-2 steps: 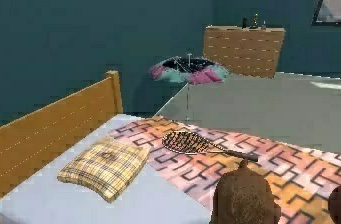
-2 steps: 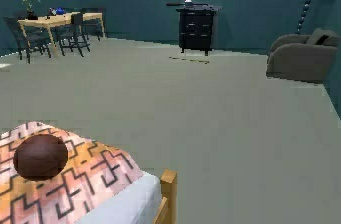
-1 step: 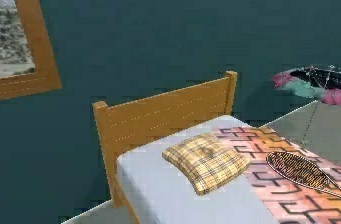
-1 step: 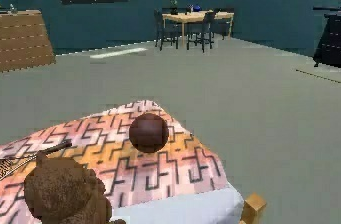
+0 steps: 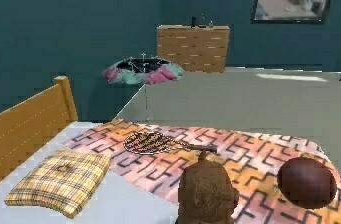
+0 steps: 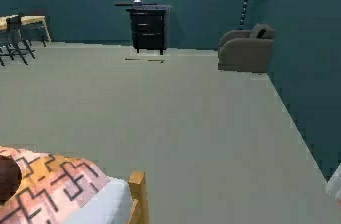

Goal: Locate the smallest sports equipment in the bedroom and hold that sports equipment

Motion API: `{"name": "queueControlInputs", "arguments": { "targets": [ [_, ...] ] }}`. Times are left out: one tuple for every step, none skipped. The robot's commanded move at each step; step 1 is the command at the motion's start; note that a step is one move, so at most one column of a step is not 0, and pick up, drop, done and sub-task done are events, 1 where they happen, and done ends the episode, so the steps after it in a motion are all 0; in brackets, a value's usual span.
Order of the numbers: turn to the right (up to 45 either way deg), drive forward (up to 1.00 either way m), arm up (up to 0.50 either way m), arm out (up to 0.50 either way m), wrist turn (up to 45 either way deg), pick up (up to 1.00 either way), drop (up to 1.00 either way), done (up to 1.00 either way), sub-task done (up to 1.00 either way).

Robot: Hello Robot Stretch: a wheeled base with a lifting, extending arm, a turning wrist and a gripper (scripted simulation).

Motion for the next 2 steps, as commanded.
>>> {"name": "queueControlInputs", "arguments": {
  "targets": [
    [45.0,0.0,0.0,0.0,0.0,0.0,0.0,0.0,0.0],
    [30.0,0.0,0.0,0.0,0.0,0.0,0.0,0.0,0.0]
  ]
}}
